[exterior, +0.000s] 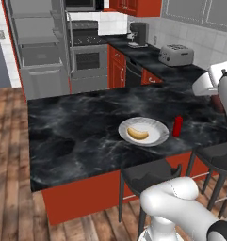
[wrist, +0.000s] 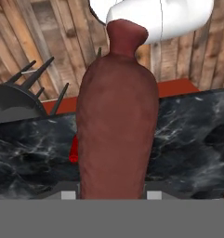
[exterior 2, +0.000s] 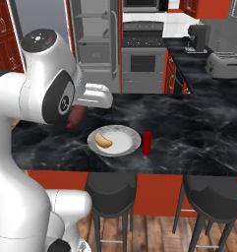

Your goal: Move the hot dog bun to the plate on the dining table and place the condiment next to that plate. Then navigate to the fridge and take the sausage and place it on the plate as well.

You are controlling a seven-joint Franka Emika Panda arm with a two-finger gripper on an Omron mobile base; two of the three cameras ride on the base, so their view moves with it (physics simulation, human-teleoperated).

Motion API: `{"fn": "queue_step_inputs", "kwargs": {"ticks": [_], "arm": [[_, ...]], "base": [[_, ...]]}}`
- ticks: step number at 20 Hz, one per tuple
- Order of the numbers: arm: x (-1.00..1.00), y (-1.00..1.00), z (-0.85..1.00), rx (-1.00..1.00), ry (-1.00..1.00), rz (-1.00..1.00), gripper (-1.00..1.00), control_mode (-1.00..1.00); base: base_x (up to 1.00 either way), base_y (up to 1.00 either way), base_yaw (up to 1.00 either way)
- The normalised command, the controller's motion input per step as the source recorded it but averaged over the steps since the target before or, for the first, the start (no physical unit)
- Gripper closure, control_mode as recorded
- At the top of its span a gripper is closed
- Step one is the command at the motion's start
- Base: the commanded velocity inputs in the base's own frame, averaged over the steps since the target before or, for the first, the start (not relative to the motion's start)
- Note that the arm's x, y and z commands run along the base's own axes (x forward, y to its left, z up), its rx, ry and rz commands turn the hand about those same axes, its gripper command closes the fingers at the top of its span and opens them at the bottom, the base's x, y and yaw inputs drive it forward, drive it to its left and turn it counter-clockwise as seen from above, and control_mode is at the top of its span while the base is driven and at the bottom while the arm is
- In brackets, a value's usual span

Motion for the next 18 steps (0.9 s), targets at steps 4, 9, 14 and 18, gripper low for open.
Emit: {"fn": "queue_step_inputs", "kwargs": {"ticks": [4,9,14,18], "arm": [[0.09,-0.05,0.00,0.00,0.00,0.00,1.00,-1.00],[0.88,-0.07,-0.14,0.00,0.18,0.00,1.00,-1.00],[1.00,0.00,-0.68,0.00,0.13,0.04,1.00,-1.00],[1.00,0.01,-0.95,0.00,0.05,0.14,1.00,-1.00]], "base": [[0.18,-0.07,0.00],[0.00,0.00,0.00],[0.00,0.00,0.00],[0.00,0.00,0.00]]}}
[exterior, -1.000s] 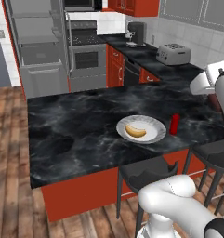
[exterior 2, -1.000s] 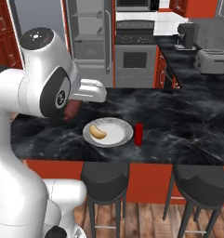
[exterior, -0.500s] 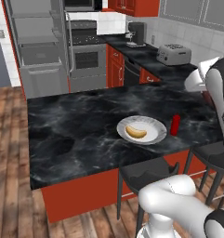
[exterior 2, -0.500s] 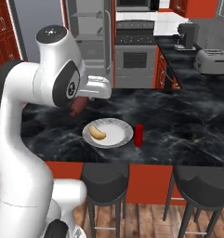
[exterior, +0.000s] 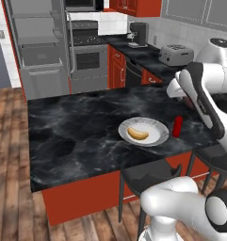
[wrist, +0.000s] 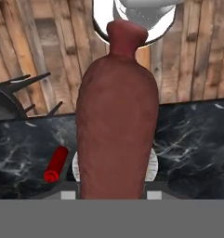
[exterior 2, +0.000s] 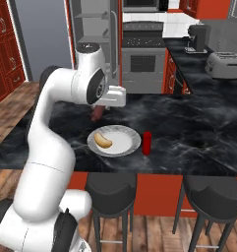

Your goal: Move the hot dog bun to the plate on the dining table and place the condiment next to that plate. Then navigate to the fridge and take the sausage and place it on the plate as well.

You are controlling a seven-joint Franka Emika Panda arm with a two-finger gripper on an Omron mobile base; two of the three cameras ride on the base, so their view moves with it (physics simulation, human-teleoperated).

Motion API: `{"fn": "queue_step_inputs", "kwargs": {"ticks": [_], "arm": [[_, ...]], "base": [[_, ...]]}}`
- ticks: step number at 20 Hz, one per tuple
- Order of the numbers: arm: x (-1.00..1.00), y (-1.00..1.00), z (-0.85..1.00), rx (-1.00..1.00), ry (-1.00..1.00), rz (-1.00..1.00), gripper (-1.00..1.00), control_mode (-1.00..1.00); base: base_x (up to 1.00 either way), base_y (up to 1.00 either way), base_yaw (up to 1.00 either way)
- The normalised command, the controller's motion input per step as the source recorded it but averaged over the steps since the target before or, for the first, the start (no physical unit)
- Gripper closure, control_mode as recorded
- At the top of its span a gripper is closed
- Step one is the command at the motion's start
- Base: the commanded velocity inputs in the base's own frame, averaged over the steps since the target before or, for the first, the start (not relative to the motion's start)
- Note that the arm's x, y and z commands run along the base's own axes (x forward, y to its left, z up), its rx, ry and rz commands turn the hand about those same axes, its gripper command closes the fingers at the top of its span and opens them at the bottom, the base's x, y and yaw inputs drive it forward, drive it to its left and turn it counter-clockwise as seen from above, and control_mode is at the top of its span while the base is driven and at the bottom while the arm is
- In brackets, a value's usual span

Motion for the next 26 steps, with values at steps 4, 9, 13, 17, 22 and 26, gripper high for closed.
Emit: {"fn": "queue_step_inputs", "kwargs": {"ticks": [4,9,13,17,22,26], "arm": [[0.99,0.00,-1.00,0.00,0.00,0.18,1.00,-1.00],[0.76,0.02,-0.93,-0.02,0.00,0.10,1.00,-1.00],[0.38,0.04,-0.64,-0.04,0.00,0.00,1.00,-1.00],[0.31,0.00,-0.34,-0.02,0.00,-0.04,1.00,-1.00],[0.28,0.00,-0.20,0.00,0.03,-0.01,1.00,-1.00],[0.30,0.00,-0.08,0.00,0.06,0.00,1.00,-1.00]], "base": [[0.00,0.00,0.00],[0.00,0.00,0.00],[0.00,0.00,0.00],[0.00,0.00,0.00],[0.00,0.00,0.00],[0.00,0.00,0.00]]}}
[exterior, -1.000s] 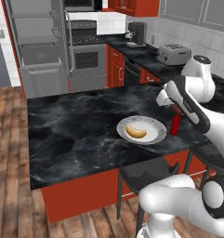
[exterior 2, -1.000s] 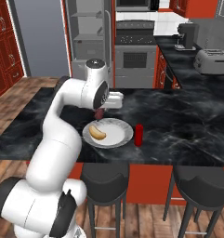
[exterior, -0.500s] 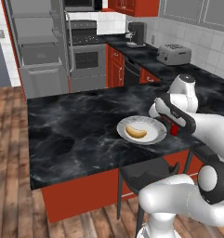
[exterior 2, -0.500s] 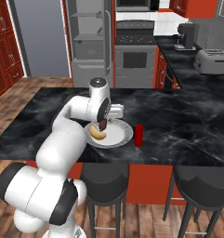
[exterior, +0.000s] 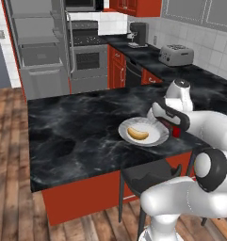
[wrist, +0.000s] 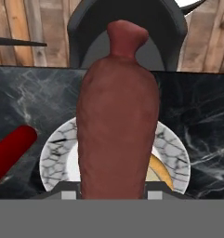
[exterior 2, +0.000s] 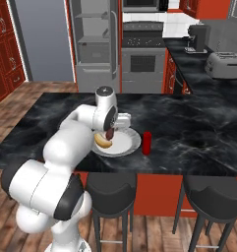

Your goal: Move the hot dog bun to the plate on the dining table and place the condiment next to that plate. Then navigate to the fridge and take the sausage and place it on the plate as well.

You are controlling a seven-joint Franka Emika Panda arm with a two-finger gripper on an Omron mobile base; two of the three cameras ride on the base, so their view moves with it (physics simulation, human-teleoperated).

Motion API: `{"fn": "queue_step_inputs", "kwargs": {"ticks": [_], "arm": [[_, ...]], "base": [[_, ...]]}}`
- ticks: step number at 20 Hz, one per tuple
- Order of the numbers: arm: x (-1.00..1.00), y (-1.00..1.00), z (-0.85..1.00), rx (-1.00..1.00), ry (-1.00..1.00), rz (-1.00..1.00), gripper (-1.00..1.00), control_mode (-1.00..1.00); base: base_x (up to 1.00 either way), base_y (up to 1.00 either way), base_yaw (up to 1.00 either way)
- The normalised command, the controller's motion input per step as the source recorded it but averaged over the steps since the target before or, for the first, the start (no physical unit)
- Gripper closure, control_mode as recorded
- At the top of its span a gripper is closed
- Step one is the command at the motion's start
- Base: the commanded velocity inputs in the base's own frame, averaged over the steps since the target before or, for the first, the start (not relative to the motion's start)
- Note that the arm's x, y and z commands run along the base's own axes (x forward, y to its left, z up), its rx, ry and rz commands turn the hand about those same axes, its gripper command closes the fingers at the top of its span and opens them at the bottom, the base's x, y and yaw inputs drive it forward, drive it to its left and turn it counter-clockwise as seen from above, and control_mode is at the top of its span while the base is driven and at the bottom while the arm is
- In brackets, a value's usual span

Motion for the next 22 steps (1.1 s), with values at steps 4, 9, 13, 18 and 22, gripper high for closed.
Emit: {"fn": "queue_step_inputs", "kwargs": {"ticks": [4,9,13,18,22], "arm": [[0.17,0.00,-0.15,0.00,0.08,0.00,1.00,-1.00],[0.07,-0.04,-0.32,0.00,0.04,0.00,1.00,-1.00],[0.23,-0.04,-0.32,0.00,0.03,0.00,1.00,-1.00],[0.30,0.00,-0.30,0.00,0.05,0.00,1.00,-1.00],[0.24,0.00,-0.28,0.00,0.04,0.00,1.00,-1.00]], "base": [[0.00,0.00,0.00],[0.00,0.00,0.00],[0.00,0.00,0.00],[0.00,0.00,0.00],[0.00,0.00,0.00]]}}
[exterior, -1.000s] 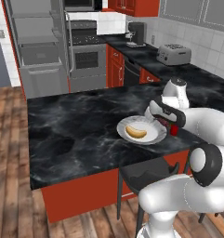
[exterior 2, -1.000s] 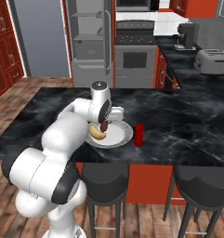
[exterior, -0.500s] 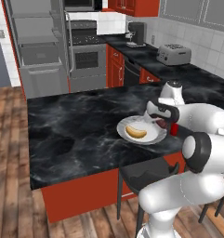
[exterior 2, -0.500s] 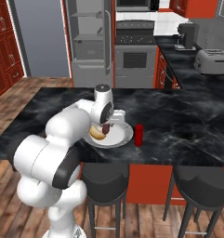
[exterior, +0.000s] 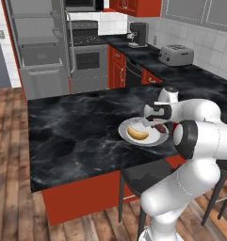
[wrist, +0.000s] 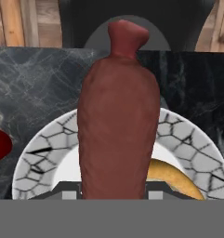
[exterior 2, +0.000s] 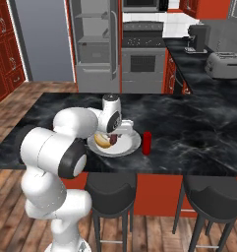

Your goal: Move the hot dog bun to the plate on the dining table and place the condiment next to that plate. Then navigate to the fridge and take the sausage and place it on the plate as well.

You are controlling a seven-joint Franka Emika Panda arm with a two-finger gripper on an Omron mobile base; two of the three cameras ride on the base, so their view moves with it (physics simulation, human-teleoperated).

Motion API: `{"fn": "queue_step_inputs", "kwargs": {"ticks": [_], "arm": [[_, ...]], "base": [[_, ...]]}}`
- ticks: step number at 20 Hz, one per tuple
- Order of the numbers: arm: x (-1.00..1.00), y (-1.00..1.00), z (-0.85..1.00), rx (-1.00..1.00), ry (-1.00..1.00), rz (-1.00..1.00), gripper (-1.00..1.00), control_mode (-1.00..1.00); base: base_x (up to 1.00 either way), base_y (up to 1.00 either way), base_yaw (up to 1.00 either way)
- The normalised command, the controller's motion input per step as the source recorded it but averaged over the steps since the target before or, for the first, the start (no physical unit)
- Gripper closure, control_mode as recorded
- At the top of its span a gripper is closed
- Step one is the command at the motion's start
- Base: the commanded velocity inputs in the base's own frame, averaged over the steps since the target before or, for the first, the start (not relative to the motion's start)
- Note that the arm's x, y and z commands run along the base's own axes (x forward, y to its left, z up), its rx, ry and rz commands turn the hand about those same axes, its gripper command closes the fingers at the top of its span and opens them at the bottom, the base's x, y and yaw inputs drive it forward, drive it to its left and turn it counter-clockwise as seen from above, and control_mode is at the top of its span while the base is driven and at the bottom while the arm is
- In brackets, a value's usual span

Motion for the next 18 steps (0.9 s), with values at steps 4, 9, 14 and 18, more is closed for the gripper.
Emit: {"fn": "queue_step_inputs", "kwargs": {"ticks": [4,9,14,18], "arm": [[0.09,-0.01,-0.22,0.00,0.01,0.00,1.00,-1.00],[0.02,-0.04,-0.13,0.00,0.00,0.00,1.00,-1.00],[0.03,-0.03,-0.20,0.00,0.00,0.00,1.00,-1.00],[0.13,0.00,-0.18,0.00,0.00,0.00,1.00,-1.00]], "base": [[0.00,0.00,0.00],[0.00,0.00,0.00],[0.00,0.00,0.00],[0.00,0.00,0.00]]}}
